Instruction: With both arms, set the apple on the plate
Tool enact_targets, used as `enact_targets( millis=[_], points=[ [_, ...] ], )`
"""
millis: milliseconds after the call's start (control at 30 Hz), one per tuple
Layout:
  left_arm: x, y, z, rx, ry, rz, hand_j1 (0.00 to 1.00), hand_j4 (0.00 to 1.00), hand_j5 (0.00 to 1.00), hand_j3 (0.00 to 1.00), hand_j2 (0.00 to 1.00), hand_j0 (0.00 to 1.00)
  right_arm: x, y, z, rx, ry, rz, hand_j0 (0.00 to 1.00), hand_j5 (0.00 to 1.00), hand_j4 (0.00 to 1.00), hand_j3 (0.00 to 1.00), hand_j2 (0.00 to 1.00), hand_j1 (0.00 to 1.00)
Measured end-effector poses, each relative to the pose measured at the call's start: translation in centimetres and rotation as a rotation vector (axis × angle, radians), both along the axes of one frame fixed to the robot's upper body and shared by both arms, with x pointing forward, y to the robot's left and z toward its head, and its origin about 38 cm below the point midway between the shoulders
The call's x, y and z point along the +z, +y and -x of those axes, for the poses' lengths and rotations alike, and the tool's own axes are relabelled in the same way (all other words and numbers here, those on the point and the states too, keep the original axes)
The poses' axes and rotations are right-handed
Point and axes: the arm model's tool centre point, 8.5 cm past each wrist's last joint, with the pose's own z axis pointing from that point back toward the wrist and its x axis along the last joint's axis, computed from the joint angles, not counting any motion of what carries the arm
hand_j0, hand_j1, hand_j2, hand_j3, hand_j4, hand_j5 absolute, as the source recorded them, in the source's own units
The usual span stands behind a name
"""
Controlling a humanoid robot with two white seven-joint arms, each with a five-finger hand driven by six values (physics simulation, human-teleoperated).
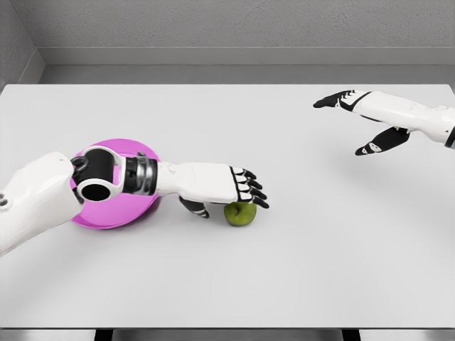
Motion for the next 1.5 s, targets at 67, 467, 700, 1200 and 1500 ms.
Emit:
enact_targets(
  millis=[67, 467, 700, 1200, 1500],
  points=[
    [0.0, -0.3, 0.0, -0.005, -0.004, -0.001, 1.0, 1.0, 1.0, 1.0, 1.0, 1.0, 0.0, 0.1, 0.0, 0.002, 0.0, -0.002, 1.0, 1.0, 1.0, 1.0, 1.0, 1.0],
    [-0.6, -0.8, 0.2, -0.016, -0.017, -0.019, 1.0, 1.0, 1.0, 1.0, 1.0, 1.0, 0.0, 0.3, -0.1, 0.005, -0.002, -0.006, 1.0, 1.0, 1.0, 1.0, 1.0, 1.0],
    [-1.1, -1.0, -0.1, -0.013, -0.018, -0.036, 1.0, 1.0, 1.0, 1.0, 1.0, 1.0, 0.3, 0.3, -0.2, 0.006, -0.008, -0.007, 1.0, 1.0, 1.0, 1.0, 1.0, 1.0],
    [-1.7, -1.2, -0.5, -0.004, -0.018, -0.047, 0.87, 0.87, 0.87, 0.87, 0.87, 0.87, 0.4, 0.4, -0.2, 0.007, -0.012, -0.009, 1.0, 1.0, 1.0, 1.0, 1.0, 1.0],
    [-1.9, -1.5, -0.2, -0.014, -0.013, -0.048, 0.77, 0.77, 0.77, 0.77, 0.77, 0.77, 0.5, 0.5, -0.2, 0.009, -0.014, -0.01, 1.0, 1.0, 1.0, 1.0, 1.0, 1.0]
  ],
)
